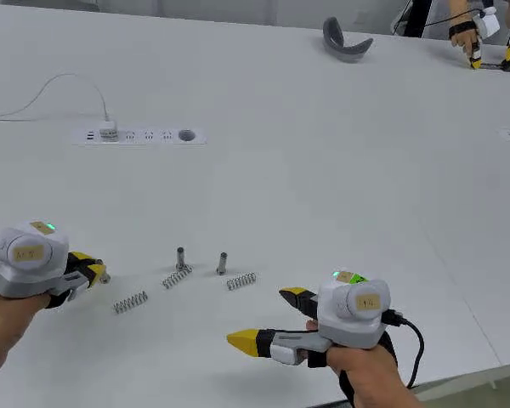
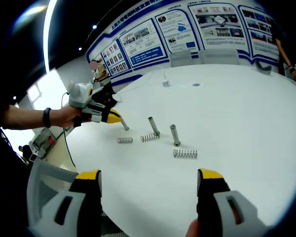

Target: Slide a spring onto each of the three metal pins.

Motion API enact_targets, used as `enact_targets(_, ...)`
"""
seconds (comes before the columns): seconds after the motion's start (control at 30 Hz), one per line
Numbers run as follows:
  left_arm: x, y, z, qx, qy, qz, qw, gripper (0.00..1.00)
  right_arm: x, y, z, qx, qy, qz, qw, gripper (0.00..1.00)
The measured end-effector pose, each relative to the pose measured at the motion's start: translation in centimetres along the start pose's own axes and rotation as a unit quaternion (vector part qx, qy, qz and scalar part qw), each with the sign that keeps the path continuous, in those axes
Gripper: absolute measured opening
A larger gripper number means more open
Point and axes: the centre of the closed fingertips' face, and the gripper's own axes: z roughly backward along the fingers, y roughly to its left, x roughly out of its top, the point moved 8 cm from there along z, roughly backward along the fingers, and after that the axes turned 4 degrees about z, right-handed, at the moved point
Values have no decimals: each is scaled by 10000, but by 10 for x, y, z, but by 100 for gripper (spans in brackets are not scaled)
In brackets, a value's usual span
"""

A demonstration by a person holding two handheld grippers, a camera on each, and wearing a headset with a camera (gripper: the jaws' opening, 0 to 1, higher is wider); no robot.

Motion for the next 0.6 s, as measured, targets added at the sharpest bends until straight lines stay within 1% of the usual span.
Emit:
enact_targets(0.3, -3, -1, -4, -10, 64, 137, 9999, 13, -1, -1, 2, -27, 8, 2, 10000, 81)
enact_targets(0.4, -3, -1, -6, -12, 37, 172, 9998, 12, -1, -2, 3, -36, 6, -9, 10000, 81)
enact_targets(0.6, -1, -3, -10, 10, -4, 140, 9999, 9, -2, -3, 5, -64, 14, -18, 10000, 81)
